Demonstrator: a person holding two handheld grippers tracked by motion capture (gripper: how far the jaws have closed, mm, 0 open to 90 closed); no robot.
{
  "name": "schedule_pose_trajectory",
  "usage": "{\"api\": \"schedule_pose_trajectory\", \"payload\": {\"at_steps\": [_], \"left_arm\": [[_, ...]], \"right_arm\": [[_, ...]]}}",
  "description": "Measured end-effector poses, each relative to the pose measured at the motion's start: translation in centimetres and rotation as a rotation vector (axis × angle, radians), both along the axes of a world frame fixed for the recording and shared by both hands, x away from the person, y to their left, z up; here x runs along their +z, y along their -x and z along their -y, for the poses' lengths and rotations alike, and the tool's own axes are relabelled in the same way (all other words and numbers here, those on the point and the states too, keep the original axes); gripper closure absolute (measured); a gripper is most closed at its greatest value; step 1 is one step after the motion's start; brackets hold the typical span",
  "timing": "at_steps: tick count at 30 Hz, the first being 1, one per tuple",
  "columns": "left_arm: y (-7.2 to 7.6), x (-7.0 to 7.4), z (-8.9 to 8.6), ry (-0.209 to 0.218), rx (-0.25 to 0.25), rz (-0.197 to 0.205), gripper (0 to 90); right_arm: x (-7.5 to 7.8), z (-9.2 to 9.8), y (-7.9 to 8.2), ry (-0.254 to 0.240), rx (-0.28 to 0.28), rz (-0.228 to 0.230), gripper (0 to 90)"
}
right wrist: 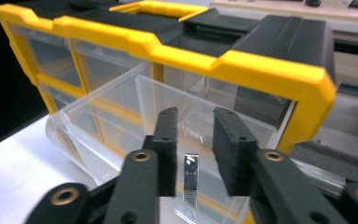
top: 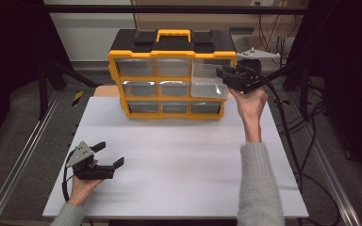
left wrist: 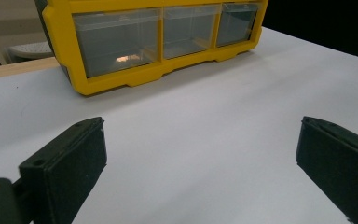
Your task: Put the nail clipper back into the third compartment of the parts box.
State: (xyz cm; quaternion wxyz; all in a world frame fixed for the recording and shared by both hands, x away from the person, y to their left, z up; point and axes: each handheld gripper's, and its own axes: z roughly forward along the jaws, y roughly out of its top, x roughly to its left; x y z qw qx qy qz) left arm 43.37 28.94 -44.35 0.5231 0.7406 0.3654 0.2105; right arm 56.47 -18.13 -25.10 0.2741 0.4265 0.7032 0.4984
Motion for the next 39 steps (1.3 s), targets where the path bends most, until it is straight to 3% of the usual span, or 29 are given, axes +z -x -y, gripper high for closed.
{"api": "schedule_pose_trajectory", "payload": {"at_steps": [12, 22, 31, 39], "left_arm": [[0.0, 0.0, 0.0, -0.002, 0.0, -0.001, 1.7], [0.0, 0.0, 0.0, -0.003, 0.0, -0.001, 1.7], [0.0, 0.0, 0.1, -0.005, -0.001, -0.003, 1.7], [0.0, 0.0, 0.1, -0.007, -0.001, -0.002, 1.7]], "right_arm": [[0.5, 0.1, 1.9, -0.035, 0.034, 0.1, 42.8], [0.0, 0.3, 3.7, -0.049, 0.026, 0.149, 17.3], [-0.7, 0.3, 5.5, -0.068, 0.039, 0.161, 4.4], [-1.9, 0.2, 7.4, -0.064, 0.058, 0.165, 1.2]]}}
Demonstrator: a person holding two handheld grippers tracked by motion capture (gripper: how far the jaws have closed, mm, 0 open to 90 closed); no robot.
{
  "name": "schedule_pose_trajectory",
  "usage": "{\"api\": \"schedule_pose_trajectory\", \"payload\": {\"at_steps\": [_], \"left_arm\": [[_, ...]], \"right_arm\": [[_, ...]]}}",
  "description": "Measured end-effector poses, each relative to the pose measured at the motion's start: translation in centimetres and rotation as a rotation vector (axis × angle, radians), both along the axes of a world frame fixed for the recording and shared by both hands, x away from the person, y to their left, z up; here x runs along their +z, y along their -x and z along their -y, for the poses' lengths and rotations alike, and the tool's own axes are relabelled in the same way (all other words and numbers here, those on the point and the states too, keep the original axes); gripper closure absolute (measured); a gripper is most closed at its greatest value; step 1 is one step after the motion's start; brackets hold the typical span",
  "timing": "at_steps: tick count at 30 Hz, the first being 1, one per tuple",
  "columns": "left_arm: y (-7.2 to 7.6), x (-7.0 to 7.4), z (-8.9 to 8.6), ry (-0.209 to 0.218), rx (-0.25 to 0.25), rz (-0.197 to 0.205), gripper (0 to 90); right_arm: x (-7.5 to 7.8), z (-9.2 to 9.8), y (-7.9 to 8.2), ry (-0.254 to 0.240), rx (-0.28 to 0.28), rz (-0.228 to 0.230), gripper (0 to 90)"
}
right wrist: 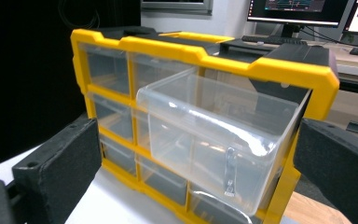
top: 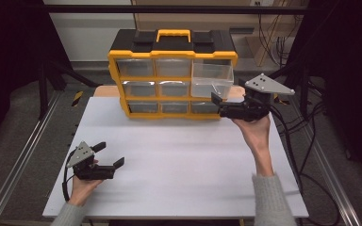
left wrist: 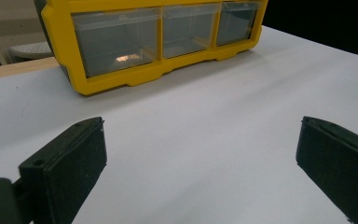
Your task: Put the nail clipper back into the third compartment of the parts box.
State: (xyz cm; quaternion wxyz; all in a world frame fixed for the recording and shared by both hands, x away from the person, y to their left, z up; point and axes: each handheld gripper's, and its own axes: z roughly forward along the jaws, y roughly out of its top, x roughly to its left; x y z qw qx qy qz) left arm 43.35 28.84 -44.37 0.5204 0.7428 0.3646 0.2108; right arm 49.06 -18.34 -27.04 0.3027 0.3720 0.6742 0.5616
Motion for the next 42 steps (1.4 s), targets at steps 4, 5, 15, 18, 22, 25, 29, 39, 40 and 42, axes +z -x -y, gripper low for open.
{"api": "schedule_pose_trajectory", "payload": {"at_steps": [4, 5, 15, 18, 22, 25, 29, 39, 40, 42], "left_arm": [[0.0, 0.0, 0.0, -0.001, -0.001, 0.0, 1.7], [0.0, 0.0, 0.0, -0.002, -0.001, -0.001, 1.7], [0.0, 0.0, 0.0, -0.003, -0.001, 0.0, 1.7], [0.0, 0.0, 0.1, -0.004, -0.002, -0.001, 1.7], [0.0, -0.1, 0.1, -0.004, -0.002, -0.002, 1.7], [0.0, -0.1, 0.1, -0.002, -0.002, 0.0, 1.7], [0.0, -0.1, 0.1, -0.003, -0.003, -0.001, 1.7], [0.0, -0.1, 0.1, -0.003, -0.003, 0.0, 1.7], [0.0, -0.1, 0.1, -0.004, -0.003, 0.0, 1.7], [0.0, -0.1, 0.1, -0.006, -0.003, -0.003, 1.7]], "right_arm": [[-0.9, 0.0, 0.8, -0.004, 0.011, -0.003, 0.7], [-1.2, 0.0, 1.0, -0.006, 0.016, -0.004, 0.7], [-4.4, -0.1, 2.2, -0.002, 0.045, -0.047, 0.6], [-5.4, -0.1, 2.5, -0.007, 0.055, -0.062, 0.6], [-6.8, -0.1, 2.9, -0.004, 0.065, -0.082, 0.6], [-8.0, -0.1, 3.2, -0.003, 0.077, -0.099, 0.8], [-9.6, -0.2, 3.5, 0.014, 0.082, -0.122, 0.8], [-13.3, 0.9, 4.4, -0.005, 0.082, -0.152, 0.8], [-13.6, 1.1, 4.6, -0.01, 0.084, -0.15, 0.8], [-14.0, 1.5, 4.9, -0.015, 0.087, -0.145, 0.8]]}}
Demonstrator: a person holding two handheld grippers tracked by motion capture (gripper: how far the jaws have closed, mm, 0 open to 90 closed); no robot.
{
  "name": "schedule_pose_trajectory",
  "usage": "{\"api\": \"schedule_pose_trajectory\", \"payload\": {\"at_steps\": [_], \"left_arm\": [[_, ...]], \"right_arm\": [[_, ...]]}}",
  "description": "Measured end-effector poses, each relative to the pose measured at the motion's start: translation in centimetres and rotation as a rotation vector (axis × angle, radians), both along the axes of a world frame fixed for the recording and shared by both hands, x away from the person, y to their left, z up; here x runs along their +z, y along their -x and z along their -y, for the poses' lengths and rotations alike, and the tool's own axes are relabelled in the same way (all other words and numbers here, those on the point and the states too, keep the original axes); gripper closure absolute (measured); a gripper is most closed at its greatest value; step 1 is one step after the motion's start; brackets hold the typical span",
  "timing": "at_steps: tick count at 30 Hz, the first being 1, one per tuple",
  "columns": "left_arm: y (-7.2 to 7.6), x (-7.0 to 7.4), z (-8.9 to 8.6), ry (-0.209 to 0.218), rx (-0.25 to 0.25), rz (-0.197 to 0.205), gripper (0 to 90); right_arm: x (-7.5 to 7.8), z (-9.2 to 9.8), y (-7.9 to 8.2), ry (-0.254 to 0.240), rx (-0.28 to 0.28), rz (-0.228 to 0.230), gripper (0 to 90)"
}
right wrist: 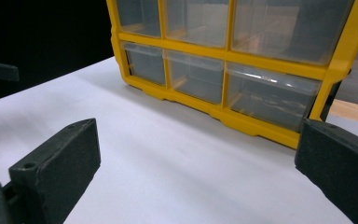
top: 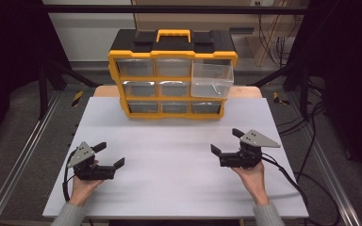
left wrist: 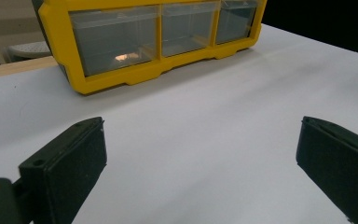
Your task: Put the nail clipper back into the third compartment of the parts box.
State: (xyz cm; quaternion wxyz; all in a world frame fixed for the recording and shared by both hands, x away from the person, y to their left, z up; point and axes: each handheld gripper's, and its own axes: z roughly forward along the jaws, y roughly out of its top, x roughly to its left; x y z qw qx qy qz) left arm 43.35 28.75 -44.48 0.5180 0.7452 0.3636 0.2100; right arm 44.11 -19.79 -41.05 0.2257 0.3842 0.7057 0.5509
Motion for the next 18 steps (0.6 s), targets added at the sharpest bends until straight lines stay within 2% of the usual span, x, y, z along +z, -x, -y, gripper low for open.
{"api": "schedule_pose_trajectory", "payload": {"at_steps": [2, 6, 9, 18], "left_arm": [[0.0, 0.0, 0.0, -0.002, -0.002, 0.001, 1.7], [0.0, 0.0, 0.1, -0.005, -0.005, 0.002, 1.7], [0.1, -0.1, 0.2, -0.006, -0.007, 0.003, 1.7], [0.1, -0.2, 0.2, -0.008, -0.001, 0.0, 1.8]], "right_arm": [[-0.5, 0.4, 0.4, -0.004, 0.006, 0.013, 0.8], [-1.6, 1.3, 1.0, 0.002, 0.008, 0.01, 1.1], [-2.3, 2.0, 1.4, -0.015, 0.006, 0.013, 1.0], [-4.0, 3.5, 1.8, -0.015, 0.005, 0.0, 1.1]]}}
